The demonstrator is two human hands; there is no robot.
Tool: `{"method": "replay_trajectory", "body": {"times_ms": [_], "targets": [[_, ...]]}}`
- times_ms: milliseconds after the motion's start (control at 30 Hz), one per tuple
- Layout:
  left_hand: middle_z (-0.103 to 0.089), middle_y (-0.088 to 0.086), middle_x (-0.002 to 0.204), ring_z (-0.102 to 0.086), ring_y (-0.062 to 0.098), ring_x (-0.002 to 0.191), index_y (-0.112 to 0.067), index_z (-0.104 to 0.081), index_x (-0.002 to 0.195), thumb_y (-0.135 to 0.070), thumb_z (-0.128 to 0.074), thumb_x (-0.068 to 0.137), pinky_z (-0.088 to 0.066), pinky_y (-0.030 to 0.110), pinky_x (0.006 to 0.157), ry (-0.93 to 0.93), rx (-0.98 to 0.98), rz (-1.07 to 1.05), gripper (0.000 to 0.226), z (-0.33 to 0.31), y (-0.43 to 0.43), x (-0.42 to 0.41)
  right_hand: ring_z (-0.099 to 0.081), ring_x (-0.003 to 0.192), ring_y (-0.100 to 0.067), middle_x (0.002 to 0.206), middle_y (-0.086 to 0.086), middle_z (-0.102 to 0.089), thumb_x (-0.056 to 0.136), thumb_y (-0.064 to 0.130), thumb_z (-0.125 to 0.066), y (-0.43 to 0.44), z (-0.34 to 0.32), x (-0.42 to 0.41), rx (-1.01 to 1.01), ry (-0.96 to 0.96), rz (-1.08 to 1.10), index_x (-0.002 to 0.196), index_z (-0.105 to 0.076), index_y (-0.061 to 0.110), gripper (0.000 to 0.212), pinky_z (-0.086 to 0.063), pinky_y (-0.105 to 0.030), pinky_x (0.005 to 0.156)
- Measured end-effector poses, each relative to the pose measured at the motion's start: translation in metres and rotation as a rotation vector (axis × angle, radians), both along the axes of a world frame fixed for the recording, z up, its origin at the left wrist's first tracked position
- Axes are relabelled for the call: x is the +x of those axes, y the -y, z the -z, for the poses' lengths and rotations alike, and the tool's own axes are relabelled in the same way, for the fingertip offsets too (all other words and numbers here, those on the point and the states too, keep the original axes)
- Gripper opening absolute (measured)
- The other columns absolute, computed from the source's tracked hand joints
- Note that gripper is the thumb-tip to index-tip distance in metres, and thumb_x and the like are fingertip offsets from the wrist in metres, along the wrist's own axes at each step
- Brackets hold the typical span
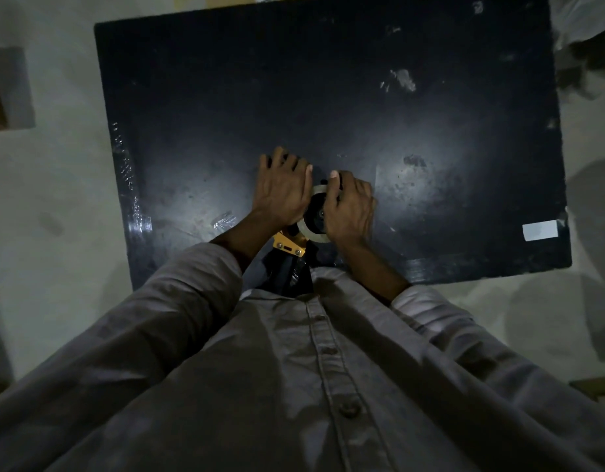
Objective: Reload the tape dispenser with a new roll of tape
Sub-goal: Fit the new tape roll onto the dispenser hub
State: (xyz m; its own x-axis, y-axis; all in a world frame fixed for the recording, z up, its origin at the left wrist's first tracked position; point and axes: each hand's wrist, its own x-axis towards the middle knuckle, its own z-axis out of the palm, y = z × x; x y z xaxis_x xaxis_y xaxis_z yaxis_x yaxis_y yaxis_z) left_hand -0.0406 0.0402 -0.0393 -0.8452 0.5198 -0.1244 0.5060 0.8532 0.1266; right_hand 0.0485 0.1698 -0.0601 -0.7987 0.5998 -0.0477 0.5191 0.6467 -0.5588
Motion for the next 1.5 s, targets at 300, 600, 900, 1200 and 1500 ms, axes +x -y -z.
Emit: {"method": "replay_trajectory", "body": {"times_ms": [300, 600, 900, 1200, 1500], "targets": [[-0.073, 0.013, 0.117, -0.058, 0.034, 0.115, -0.011, -0.071, 0.116, -0.037, -0.027, 0.117, -0.043, 0.052, 0.096, -0.003, 0.003, -0.034, 0.051, 0.001, 0.001, 0.001, -0.063, 0.128, -0.028, 0.135, -0.008, -0.074, 0.117, 0.037, -0.037, -0.004, 0.003, -0.004, 0.029, -0.022, -0.069, 0.133, -0.073, 0.017, 0.044, -0.049, -0.047, 0.107], [-0.069, 0.017, 0.124, -0.058, 0.038, 0.119, -0.010, -0.066, 0.125, -0.031, -0.035, 0.113, -0.040, 0.058, 0.104, -0.065, -0.132, 0.026, 0.039, 0.006, -0.006, 0.008, -0.049, 0.152, -0.020, 0.164, 0.001, -0.055, 0.118, 0.041, -0.031, -0.006, 0.016, -0.002, 0.103, 0.035, -0.090, 0.161, -0.054, 0.028, 0.050, -0.037, -0.054, 0.119], [-0.071, 0.016, 0.125, -0.058, 0.039, 0.124, -0.012, -0.065, 0.129, -0.031, -0.039, 0.109, -0.038, 0.062, 0.111, -0.086, -0.121, 0.057, 0.038, 0.010, -0.006, 0.009, -0.056, 0.145, -0.021, 0.146, 0.002, -0.071, 0.118, 0.031, -0.040, -0.003, 0.027, 0.004, 0.039, -0.072, -0.104, 0.144, -0.071, 0.022, 0.042, -0.036, -0.054, 0.118], [-0.069, 0.018, 0.126, -0.057, 0.039, 0.127, -0.010, -0.066, 0.125, -0.032, -0.044, 0.112, -0.043, 0.061, 0.111, -0.160, -0.013, 0.023, 0.034, 0.017, -0.003, 0.006, -0.058, 0.135, -0.021, 0.138, 0.002, -0.071, 0.116, 0.044, -0.031, -0.007, 0.024, -0.006, -0.063, 0.022, -0.076, 0.141, -0.069, 0.026, 0.049, -0.035, -0.055, 0.114], [-0.058, -0.003, 0.130, -0.060, 0.029, 0.124, -0.020, -0.062, 0.128, -0.024, -0.063, 0.099, -0.050, 0.058, 0.107, -0.027, 0.818, -0.829, 0.029, 0.001, 0.046, 0.084, -0.031, 0.155, -0.029, 0.168, -0.002, -0.040, 0.110, 0.073, -0.028, -0.031, -0.006, -0.007, -0.159, 0.171, -0.344, 0.165, -0.037, 0.036, 0.067, -0.023, -0.072, 0.121]]}}
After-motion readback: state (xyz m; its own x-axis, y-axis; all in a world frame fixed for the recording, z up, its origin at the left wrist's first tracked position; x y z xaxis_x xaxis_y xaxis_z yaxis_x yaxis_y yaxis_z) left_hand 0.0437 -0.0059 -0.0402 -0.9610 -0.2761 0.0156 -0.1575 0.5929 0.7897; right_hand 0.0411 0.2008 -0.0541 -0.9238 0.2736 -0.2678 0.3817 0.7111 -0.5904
